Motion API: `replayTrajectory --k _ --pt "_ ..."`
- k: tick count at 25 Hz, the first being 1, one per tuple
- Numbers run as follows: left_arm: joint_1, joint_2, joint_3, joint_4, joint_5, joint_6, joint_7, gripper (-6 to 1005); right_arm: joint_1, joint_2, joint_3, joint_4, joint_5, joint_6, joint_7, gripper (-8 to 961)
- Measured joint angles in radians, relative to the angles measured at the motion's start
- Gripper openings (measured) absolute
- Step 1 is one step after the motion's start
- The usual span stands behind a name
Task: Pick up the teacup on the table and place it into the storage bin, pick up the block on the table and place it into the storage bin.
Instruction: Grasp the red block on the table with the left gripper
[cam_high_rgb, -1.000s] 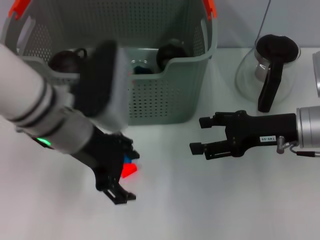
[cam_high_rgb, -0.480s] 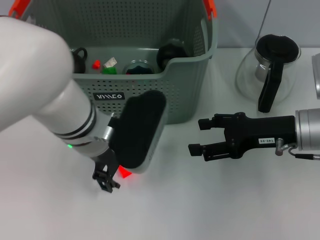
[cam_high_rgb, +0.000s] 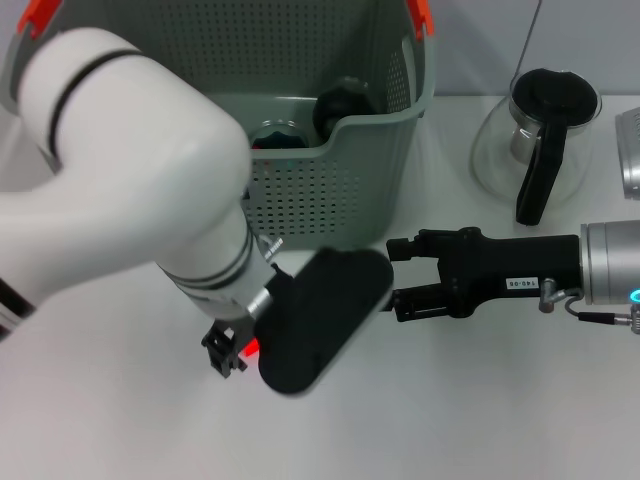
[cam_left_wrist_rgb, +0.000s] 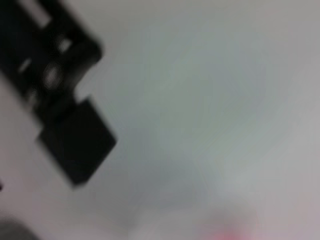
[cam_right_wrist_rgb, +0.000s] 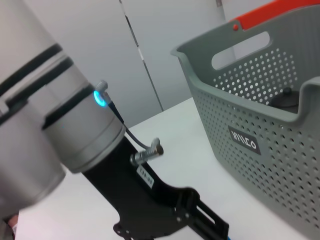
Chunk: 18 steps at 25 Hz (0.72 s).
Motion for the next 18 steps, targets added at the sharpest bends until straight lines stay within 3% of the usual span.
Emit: replayTrajectory --k 10,18 --pt "-0.048 -0.001 0.075 -0.06 0.001 0.006 0.047 863 -0.003 0.014 0.014 0.001 0.0 0.009 0.008 925" --pt "-0.107 -0.001 0.07 -0.146 0.002 -0.006 0.064 823 -0.004 0.025 0.014 0.0 0.001 0.016 0.01 925"
